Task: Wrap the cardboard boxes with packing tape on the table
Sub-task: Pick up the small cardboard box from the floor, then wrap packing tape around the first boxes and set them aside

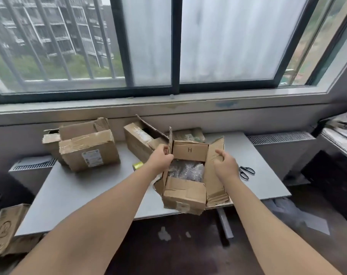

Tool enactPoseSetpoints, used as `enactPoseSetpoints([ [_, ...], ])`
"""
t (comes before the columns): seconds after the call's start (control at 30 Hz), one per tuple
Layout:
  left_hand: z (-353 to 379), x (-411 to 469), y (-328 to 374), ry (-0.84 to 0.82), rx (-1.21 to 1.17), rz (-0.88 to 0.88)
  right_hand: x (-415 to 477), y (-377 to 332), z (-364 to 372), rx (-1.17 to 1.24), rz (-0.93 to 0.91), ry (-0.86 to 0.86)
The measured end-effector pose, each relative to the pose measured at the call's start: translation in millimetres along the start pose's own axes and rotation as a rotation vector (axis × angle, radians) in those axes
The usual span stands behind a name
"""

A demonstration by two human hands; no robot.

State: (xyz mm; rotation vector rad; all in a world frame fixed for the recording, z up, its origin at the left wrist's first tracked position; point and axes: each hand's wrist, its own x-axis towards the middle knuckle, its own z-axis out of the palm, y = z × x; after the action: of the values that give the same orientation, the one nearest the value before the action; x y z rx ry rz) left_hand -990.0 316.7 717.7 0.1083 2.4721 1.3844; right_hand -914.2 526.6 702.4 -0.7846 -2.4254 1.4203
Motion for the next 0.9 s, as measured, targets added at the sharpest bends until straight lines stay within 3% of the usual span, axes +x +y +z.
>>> enactPoseSetpoints([
  [0.13,6,39,4,-0.099,-0.078,-0.011,40,5,15,0.039,0.054,-0.024],
  [0.23,5,66,-1,-0.133,-0.008,0.035,59,5,21,0.092,0.108,-0.038],
  [0.43,-6,89,-18,-0.596,0.239,-0.112,70,9,25,0.046,0.242,0.041],
  [0.6,-4,98,-13,-0.530,0.421,-0.017,76,2,33,-0.026,0.263,0.035],
  [0.77,5,101,-2,-0.472,0.574,0.080,72,-1,34,-0.063,0.261,-0.079],
  [0.9,6,100,2,-0.416,0.597,0.088,70,-1,29,-0.327,0.343,-0.118],
])
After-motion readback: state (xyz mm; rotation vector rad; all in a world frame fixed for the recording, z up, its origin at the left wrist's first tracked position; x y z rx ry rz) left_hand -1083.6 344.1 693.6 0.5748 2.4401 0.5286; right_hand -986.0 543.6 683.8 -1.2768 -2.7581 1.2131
